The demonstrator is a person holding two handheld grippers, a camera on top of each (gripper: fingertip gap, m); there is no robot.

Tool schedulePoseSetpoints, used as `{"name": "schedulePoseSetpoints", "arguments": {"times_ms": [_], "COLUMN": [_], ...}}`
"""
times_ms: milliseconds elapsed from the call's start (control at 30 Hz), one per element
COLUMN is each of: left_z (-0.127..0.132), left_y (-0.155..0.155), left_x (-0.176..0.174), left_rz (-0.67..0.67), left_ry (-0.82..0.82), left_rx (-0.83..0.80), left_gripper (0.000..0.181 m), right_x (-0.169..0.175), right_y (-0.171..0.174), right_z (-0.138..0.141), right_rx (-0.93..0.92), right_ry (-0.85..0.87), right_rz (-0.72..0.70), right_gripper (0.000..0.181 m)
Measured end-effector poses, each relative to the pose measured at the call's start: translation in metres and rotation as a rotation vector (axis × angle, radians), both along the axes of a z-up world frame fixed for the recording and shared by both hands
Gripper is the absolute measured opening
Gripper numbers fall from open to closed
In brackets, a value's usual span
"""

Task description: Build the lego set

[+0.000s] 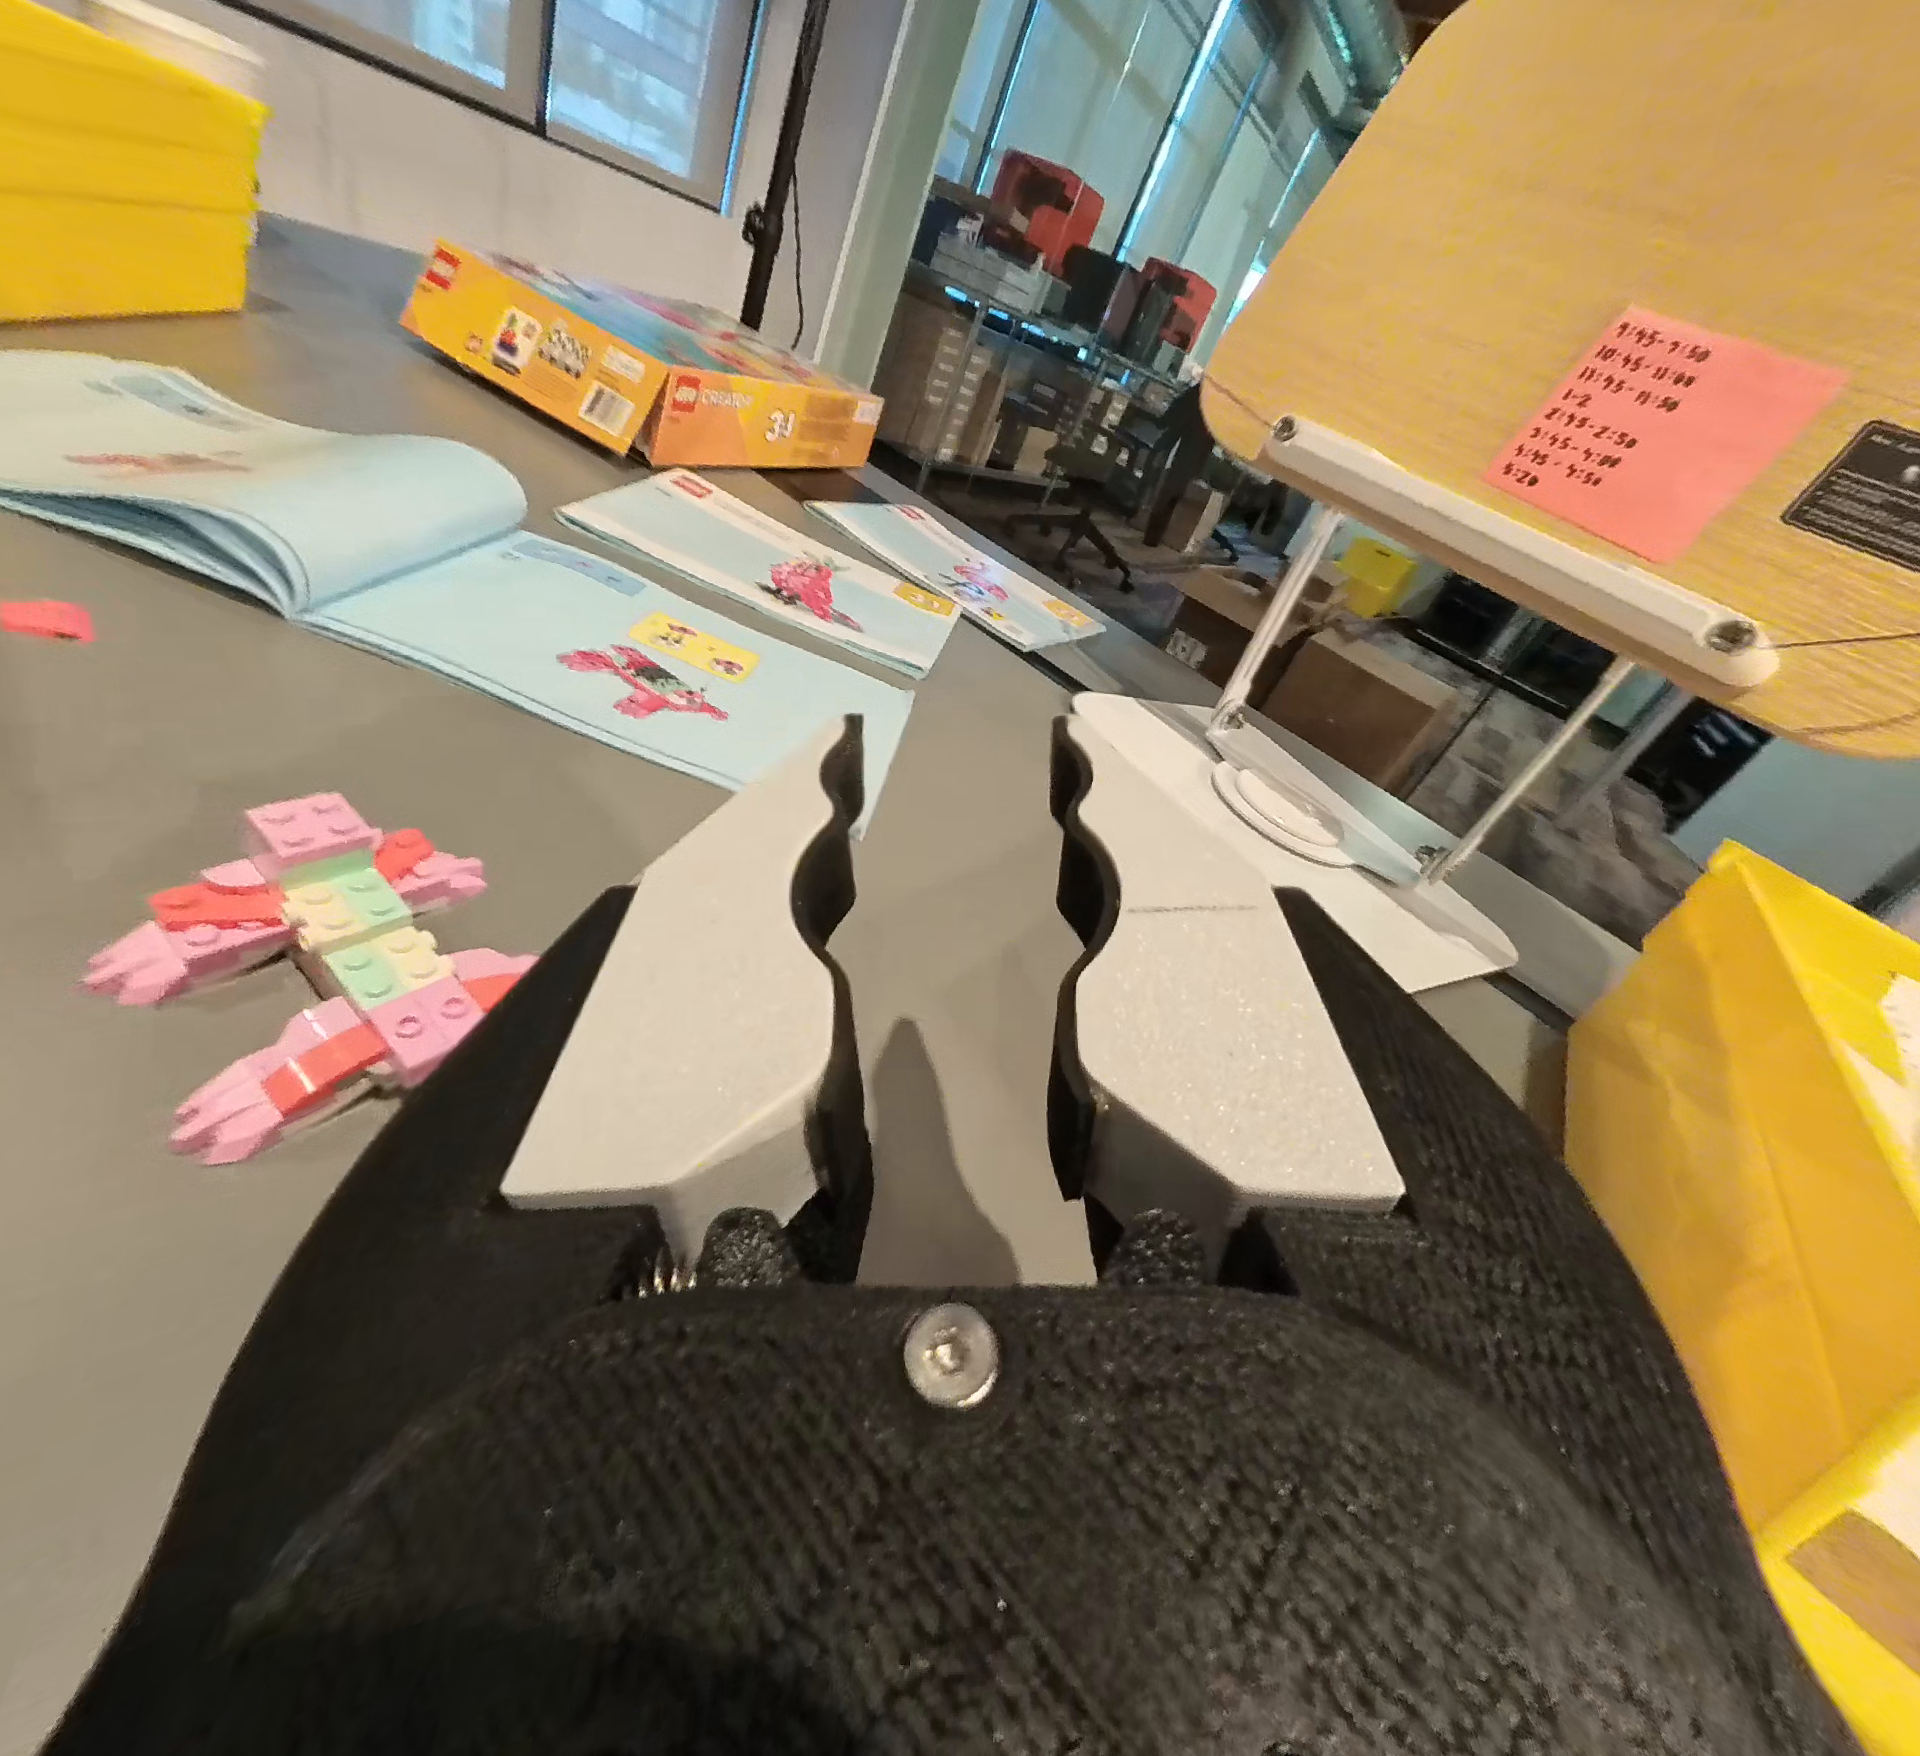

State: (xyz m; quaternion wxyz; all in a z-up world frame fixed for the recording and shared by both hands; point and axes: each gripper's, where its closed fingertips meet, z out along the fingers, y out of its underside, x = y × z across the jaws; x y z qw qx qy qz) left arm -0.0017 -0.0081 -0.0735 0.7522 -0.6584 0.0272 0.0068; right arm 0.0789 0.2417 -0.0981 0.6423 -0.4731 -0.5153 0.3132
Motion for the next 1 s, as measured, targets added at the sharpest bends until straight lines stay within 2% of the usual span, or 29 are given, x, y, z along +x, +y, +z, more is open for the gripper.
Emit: {"name": "schedulePoseSetpoints", "arguments": {"times_ms": [167,333,400,467,567,633,733,833,1000], "left_z": [0.039,0.086,0.100,0.102,0.070,0.033,-0.015,-0.057,-0.090], "left_y": [-0.066,-0.138,-0.154,-0.158,-0.148,-0.137,-0.123,-0.126,-0.125], "left_x": [-0.054,-0.147,-0.187,-0.235,-0.293,-0.307,-0.312,-0.322,-0.322], "left_rz": [0.199,0.527,0.601,0.656,0.607,0.487,0.350,0.375,0.399], "left_ry": [0.035,0.132,0.154,0.107,-0.089,-0.280,-0.510,-0.519,-0.449], "left_rx": [0.095,0.087,0.018,-0.144,-0.493,-0.740,-0.974,-1.187,-1.340], "left_gripper": [0.042,0.042,0.042,0.042,0.042,0.034,0.028,0.026,0.026], "right_x": [0.009,0.008,0.007,0.005,0.001,-0.001,-0.002,-0.002,-0.002], "right_y": [-0.003,0.000,-0.002,-0.004,-0.011,-0.015,-0.020,-0.023,-0.023], "right_z": [0.011,0.013,0.013,0.013,0.011,0.010,0.011,0.013,0.014], "right_rx": [-0.055,-0.083,-0.094,-0.095,-0.091,-0.081,-0.065,-0.067,-0.096], "right_ry": [0.083,0.109,0.114,0.109,0.092,0.084,0.083,0.096,0.114], "right_rz": [0.006,0.014,0.030,0.047,0.090,0.110,0.126,0.145,0.158], "right_gripper": [0.034,0.033,0.033,0.033,0.033,0.032,0.031,0.030,0.030]}}
